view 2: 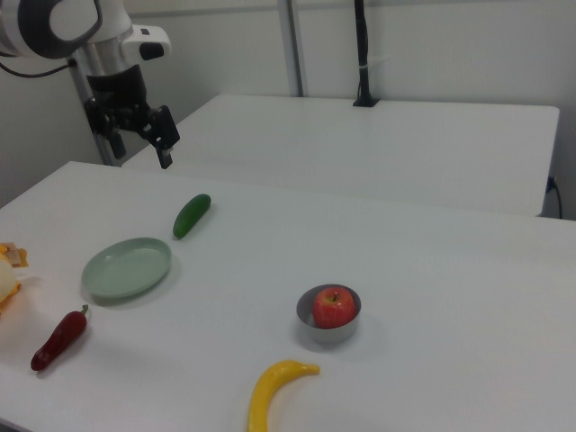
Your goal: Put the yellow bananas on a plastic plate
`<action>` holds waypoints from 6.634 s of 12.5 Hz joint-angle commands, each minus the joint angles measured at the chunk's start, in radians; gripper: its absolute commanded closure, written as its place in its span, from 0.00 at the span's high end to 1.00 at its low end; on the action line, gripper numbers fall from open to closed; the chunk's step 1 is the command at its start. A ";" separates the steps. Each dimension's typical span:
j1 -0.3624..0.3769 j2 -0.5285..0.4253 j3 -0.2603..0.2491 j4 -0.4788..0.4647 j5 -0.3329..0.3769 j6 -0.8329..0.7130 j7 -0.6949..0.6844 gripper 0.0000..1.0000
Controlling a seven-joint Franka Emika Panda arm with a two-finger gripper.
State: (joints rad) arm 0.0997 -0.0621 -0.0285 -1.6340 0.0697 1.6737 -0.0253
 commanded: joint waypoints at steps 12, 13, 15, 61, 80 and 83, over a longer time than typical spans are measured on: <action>0.038 -0.015 -0.010 -0.061 -0.019 0.012 -0.016 1.00; 0.037 -0.013 -0.011 -0.073 -0.030 0.012 -0.028 1.00; 0.028 -0.007 -0.016 -0.107 -0.044 0.015 -0.074 1.00; -0.215 0.199 -0.185 -0.493 -0.136 0.437 -0.361 1.00; -0.216 0.177 -0.195 -0.524 -0.126 0.404 -0.367 0.03; -0.195 0.157 -0.189 -0.439 -0.099 0.304 -0.363 0.04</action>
State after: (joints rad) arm -0.1249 0.1422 -0.2190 -2.1401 -0.0520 2.0903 -0.3848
